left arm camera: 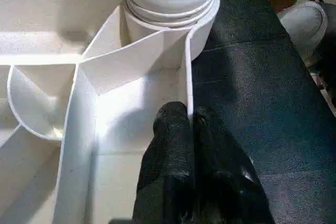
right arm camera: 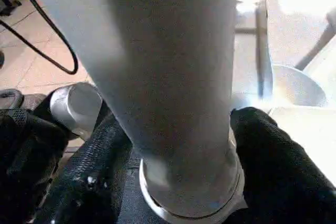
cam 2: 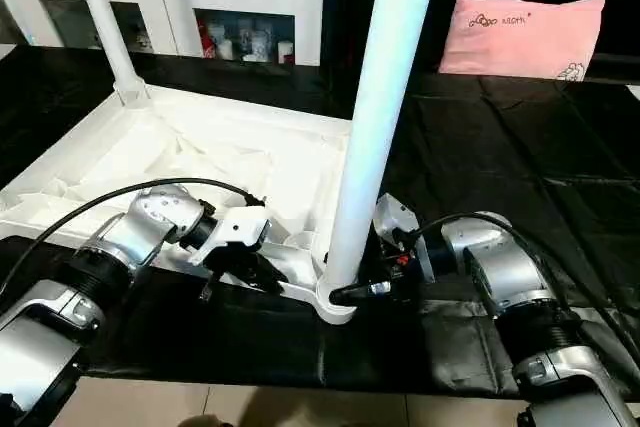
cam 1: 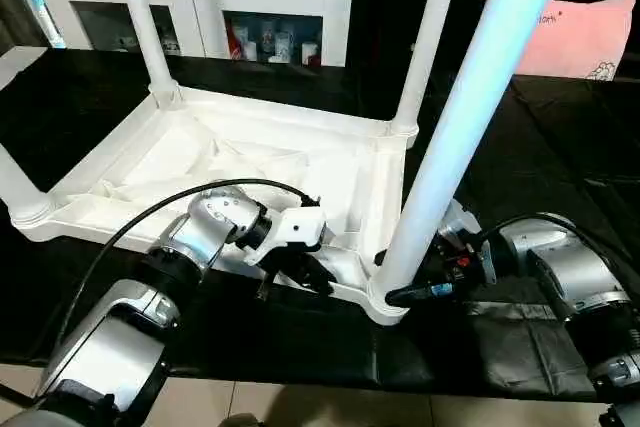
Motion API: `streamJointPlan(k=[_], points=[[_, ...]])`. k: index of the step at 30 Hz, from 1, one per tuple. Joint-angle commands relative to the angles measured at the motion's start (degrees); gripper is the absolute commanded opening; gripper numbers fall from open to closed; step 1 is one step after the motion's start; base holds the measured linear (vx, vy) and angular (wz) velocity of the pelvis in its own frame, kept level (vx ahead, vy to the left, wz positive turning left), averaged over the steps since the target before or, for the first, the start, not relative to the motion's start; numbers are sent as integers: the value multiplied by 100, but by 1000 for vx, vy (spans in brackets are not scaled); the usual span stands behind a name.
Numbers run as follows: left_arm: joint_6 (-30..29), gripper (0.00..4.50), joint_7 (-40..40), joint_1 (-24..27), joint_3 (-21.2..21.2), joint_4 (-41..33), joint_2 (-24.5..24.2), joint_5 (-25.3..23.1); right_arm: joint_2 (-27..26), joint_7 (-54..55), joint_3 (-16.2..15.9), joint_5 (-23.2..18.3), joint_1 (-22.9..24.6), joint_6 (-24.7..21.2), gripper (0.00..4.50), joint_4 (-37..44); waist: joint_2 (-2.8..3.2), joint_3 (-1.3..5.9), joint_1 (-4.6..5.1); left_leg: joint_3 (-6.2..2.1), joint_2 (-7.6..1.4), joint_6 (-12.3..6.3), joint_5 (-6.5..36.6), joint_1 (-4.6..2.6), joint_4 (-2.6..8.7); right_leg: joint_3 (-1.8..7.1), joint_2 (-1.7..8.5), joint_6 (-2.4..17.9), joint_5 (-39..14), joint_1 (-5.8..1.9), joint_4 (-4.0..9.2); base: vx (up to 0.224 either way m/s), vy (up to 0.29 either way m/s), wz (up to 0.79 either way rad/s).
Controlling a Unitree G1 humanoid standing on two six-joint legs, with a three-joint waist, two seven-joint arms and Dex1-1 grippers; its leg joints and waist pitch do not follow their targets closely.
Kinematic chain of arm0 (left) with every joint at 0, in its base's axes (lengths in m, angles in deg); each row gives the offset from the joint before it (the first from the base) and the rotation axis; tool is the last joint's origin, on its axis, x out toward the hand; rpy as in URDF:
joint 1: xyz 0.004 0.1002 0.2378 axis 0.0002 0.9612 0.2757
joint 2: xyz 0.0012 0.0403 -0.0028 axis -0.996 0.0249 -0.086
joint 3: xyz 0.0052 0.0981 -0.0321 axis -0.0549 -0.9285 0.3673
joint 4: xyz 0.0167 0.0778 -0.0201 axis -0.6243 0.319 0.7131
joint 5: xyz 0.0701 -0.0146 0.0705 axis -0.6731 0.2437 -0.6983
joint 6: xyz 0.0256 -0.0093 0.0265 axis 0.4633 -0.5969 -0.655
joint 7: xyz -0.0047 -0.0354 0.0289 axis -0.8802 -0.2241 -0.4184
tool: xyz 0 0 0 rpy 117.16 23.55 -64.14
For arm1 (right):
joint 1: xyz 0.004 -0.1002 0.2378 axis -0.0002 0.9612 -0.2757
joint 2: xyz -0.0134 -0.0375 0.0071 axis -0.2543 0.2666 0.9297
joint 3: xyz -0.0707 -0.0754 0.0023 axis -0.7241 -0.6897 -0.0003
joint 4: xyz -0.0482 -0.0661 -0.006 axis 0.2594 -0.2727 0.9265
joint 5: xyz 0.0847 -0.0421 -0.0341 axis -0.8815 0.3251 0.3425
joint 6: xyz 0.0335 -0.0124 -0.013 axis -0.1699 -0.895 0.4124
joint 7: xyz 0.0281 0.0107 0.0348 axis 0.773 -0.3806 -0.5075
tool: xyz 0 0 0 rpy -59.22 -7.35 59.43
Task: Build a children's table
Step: Rotate leg to tighten
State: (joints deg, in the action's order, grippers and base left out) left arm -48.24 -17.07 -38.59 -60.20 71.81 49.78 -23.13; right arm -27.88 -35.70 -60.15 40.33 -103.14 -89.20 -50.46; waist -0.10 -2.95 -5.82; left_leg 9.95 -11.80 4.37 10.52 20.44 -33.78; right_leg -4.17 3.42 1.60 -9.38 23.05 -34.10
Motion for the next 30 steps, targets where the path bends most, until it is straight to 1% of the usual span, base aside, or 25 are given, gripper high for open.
streamJointPlan(k=[1,4,7,8,9,10,11,12,13,14,15,16,17,18,20,21,22,23,24,25,26,27,28,29,30], points=[[100,0,-174,-114,-144,-2,81,-106,-13,-97,11,-86,-125,1,274,15,-47,395,25,3,-163,-420,992,-36,340,251,435,1172,-1483,-326,406,0,0,0],[33,0,-57,-121,-97,55,99,-101,-51,-105,77,-243,-58,-153,239,140,-31,394,28,3,-160,-407,1003,-42,342,250,425,1174,-1491,-326,411,0,0,0],[-46,0,49,-117,-55,77,116,-97,-94,-17,166,-364,47,-280,226,305,-28,393,21,2,-160,-398,1018,-38,343,251,431,1161,-1501,-327,419,0,0,0],[-192,0,208,-113,11,83,148,-82,-167,212,301,-501,203,-448,222,534,-19,381,21,4,-161,-384,1043,-47,353,257,417,1128,-1547,-324,435,0,0,0],[-242,0,262,-112,33,84,159,-77,-192,290,347,-546,255,-506,220,611,-31,379,16,-1,-158,-363,1080,-46,354,254,427,1105,-1637,-330,430,0,0,0],[-427,0,462,-123,107,85,203,-65,-253,528,419,-574,377,-593,218,770,-33,382,9,-1,-151,-361,1088,-45,356,248,432,1075,-1709,-331,445,0,0,0],[-577,0,598,-130,168,78,240,-43,-307,746,468,-553,466,-640,217,875,-33,363,18,-6,-156,-310,1132,-53,368,247,424,1024,-1845,-316,450,0,0,0],[-864,0,940,-140,290,41,320,-22,-531,1492,594,-377,610,-738,215,973,-11,347,34,-8,-150,-237,1222,-66,380,248,429,945,-2080,-298,487,0,0,0],[-1089,0,1202,-142,378,-5,381,-9,-735,2146,702,-221,709,-869,215,1023,-12,351,52,-21,-132,-195,1256,-60,382,235,428,904,-2188,-307,484,0,0,0],[-1143,0,1263,-142,401,-18,398,-14,-789,2322,728,-190,729,-934,211,1032,-11,342,96,-36,-109,-121,1385,-67,397,216,430,788,-2507,-302,525,0,0,0],[-1228,0,1376,-148,444,-25,438,-3,-851,2500,742,-127,738,-951,208,1024,-34,338,145,-45,-85,-107,1458,-75,392,204,430,673,-2792,-297,567,0,0,0],[-1366,0,1560,-158,513,-35,504,15,-952,2790,765,-23,755,-978,208,1010,-24,337,162,-53,-73,-117,1433,-48,393,201,430,617,-2866,-320,575,0,0,0],[-1613,0,1845,-172,625,-69,627,56,-1141,3287,799,147,772,-1067,205,987,42,332,196,-58,-80,-78,1398,-48,399,207,429,584,-2882,-293,580,0,0,0],[-1808,0,2093,-185,715,-89,732,85,-1301,3681,826,282,777,-1109,202,960,17,334,274,-53,-75,-48,1491,-64,388,197,418,595,-2909,-268,600,0,0,0],[-2062,0,2717,-270,897,-12,1035,122,-1825,4711,1017,438,621,-1419,199,771,12,345,371,-64,-59,-38,1464,-32,387,198,409,661,-2770,-277,578,0,0,0],[-2159,0,3175,-368,1018,118,1267,136,-2161,5438,1096,615,447,-1495,199,596,15,355,418,-74,-49,-52,1470,-32,383,181,399,666,-2755,-287,584,0,0,0],[-2154,0,3306,-411,1039,185,1341,129,-2259,5622,1104,656,371,-1476,198,522,5,351,454,-57,-39,-70,1457,-24,371,188,386,687,-2716,-272,588,0,0,0],[-2154,0,3306,-411,1039,185,1341,129,-2259,5622,1104,656,371,-1476,198,522,15,344,474,-59,-29,-68,1473,-36,363,185,389,700,-2757,-251,597,0,0,0],[-2123,0,3694,-539,1084,375,1506,70,-2513,6111,1186,691,144,-1505,198,325,13,359,495,-47,-19,-156,1406,-29,349,204,385,726,-2606,-274,600,0,0,0],[-2002,0,3883,-636,1051,535,1575,-29,-2646,6475,1242,754,-62,-1566,198,146,30,364,508,-46,-26,-175,1359,-34,354,213,382,773,-2462,-264,591,0,0,0],[-1977,0,3919,-655,1044,566,1587,-50,-2670,6550,1252,769,-102,-1580,198,112,26,370,521,-51,-22,-168,1313,-18,356,212,378,795,-2380,-278,579,0,0,0],[-1968,0,4023,-702,1072,646,1633,-61,-2721,6664,1257,794,-199,-1563,198,31,29,385,514,-55,-36,-177,1253,-18,361,218,380,866,-2141,-301,551,0,0,0],[-1923,0,4070,-736,1062,707,1650,-106,-2760,6718,1259,826,-272,-1497,198,-19,44,377,512,-41,-38,-207,1241,-22,359,229,379,912,-1991,-296,546,0,0,0],[-1924,0,4091,-742,1065,714,1657,-126,-2782,6741,1266,843,-287,-1482,198,-20,44,377,512,-41,-38,-207,1241,-22,359,229,379,912,-1991,-296,546,0,0,0],[-1928,0,4117,-748,1067,720,1665,-160,-2812,6774,1282,877,-302,-1464,198,-13,39,390,506,-40,-49,-233,1148,-10,364,240,381,1007,-1678,-323,507,0,0,0]])
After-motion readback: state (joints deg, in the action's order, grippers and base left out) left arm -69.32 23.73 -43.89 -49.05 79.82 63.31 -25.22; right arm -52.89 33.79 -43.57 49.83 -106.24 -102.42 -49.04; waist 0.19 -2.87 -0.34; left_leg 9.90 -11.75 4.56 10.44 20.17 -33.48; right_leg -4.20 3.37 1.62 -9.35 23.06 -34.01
